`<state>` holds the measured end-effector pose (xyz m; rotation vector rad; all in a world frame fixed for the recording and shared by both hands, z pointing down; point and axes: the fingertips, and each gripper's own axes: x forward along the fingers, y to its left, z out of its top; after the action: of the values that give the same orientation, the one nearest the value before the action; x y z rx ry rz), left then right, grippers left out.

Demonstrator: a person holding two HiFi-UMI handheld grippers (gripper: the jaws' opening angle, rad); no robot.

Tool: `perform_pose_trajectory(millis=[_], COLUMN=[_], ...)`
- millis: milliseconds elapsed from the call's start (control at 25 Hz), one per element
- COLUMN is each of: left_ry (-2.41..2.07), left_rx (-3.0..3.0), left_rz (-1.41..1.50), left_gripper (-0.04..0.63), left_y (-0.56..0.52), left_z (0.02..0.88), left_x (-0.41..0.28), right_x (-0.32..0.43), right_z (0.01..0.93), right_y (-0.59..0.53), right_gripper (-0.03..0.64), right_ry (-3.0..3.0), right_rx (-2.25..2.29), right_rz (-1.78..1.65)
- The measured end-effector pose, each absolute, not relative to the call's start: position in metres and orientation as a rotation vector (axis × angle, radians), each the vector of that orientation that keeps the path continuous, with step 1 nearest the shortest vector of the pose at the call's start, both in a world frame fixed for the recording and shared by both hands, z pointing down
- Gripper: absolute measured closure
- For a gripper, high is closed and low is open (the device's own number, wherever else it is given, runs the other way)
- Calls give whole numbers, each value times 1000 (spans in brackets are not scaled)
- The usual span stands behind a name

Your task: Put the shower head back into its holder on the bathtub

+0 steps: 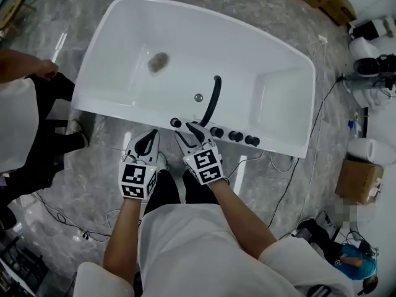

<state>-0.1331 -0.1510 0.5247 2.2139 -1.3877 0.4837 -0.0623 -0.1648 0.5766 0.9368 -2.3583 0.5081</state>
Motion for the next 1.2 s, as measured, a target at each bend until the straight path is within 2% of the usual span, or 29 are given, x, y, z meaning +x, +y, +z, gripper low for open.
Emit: perform_pose_trajectory(millis=[160, 280, 440, 800, 1200], left_ry=[-1402, -1401, -1396, -1419, -1467], left_rx=[2246, 2289, 2335, 2414, 2423], left_rz=[468, 455, 428, 384, 326], left_gripper=[583, 583, 583, 583, 583], left_y=[-145, -142, -136, -132, -128], left_z=[499, 479, 458, 408, 391], left_x=[-128, -123, -111, -108, -123], right_x=[-53, -47, -38, -17, -8], right_z=[546, 523, 495, 416, 390], right_y=[-155, -150, -144, -130, -133], right_gripper=[491, 557, 588, 598, 598], right_ry=[-2406, -2455, -2514, -2673, -2711], right_rx=[908, 933, 964, 931, 981], right_rz=[478, 487, 518, 478, 409])
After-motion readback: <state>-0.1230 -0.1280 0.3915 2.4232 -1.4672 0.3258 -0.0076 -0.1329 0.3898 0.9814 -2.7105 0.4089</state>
